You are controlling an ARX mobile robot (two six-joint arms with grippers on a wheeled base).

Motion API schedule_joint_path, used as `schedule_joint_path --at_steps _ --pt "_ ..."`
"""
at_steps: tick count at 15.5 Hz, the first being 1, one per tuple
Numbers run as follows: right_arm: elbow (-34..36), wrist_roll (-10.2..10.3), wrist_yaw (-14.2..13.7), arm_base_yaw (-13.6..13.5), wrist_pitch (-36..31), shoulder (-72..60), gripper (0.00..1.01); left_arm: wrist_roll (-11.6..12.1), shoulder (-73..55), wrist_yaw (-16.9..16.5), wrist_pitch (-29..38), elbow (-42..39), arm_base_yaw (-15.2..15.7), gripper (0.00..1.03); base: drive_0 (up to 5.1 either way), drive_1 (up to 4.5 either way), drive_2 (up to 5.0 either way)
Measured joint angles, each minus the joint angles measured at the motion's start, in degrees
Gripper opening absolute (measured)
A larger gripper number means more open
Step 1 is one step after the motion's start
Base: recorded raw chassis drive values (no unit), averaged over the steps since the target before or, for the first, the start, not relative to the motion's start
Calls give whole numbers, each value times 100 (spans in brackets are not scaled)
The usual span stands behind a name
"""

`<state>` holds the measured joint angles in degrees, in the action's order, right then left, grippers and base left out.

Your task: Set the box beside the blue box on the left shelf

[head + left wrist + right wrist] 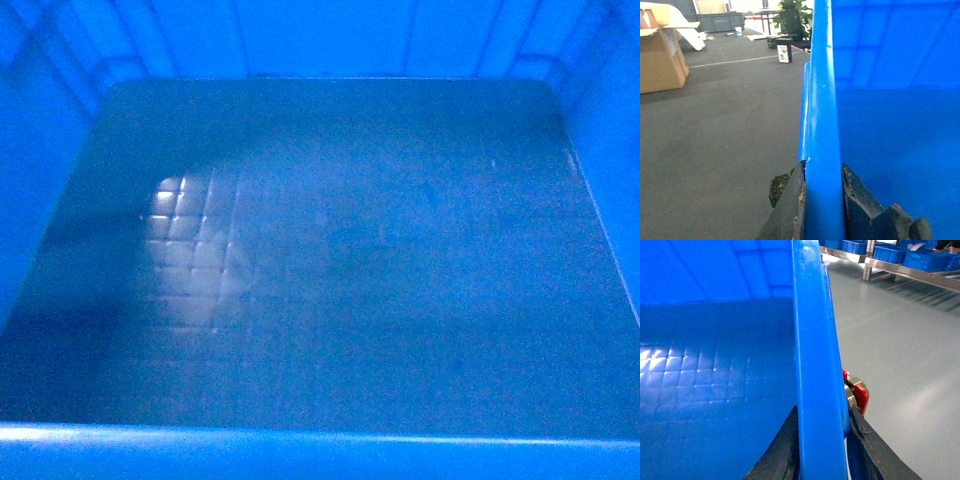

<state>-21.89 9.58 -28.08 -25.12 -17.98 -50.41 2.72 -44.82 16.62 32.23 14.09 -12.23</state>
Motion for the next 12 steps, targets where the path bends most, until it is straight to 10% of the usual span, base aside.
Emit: schedule_joint_path --at_steps 12 --pt "2 0 -4 0 0 0 20 -46 0 -15 -2 0 0 13 -106 -106 -106"
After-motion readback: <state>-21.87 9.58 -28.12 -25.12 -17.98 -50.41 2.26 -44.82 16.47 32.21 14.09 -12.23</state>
